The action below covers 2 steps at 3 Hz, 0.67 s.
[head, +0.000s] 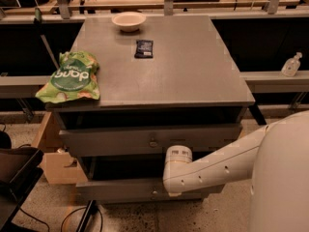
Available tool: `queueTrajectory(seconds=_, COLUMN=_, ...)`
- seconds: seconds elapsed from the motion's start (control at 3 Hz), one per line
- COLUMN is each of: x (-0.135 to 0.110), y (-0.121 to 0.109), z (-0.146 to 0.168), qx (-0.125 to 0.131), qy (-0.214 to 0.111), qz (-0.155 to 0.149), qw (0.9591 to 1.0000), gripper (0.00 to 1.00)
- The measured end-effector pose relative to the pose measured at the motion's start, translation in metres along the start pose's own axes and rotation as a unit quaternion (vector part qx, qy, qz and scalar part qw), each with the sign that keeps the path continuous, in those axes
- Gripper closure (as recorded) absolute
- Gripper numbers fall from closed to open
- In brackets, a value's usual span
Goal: Open middle drawer
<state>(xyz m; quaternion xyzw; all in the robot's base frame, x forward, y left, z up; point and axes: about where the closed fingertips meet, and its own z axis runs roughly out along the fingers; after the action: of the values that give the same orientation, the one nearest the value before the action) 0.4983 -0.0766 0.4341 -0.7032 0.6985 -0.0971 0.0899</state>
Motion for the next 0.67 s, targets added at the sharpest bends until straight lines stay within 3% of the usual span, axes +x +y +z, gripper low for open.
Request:
queueTrajectory(seconds=0.33, x=0.0002, y=0.0007, z=0.0006, qx=-0.001, qy=0.0, qz=0.0, qw=1.0, gripper=0.0)
queueTrajectory(seconds=0.67, x=0.0002, y=0.0007, z=0.0006, qx=-0.001, qy=0.0, qz=0.0, qw=1.0, gripper=0.0)
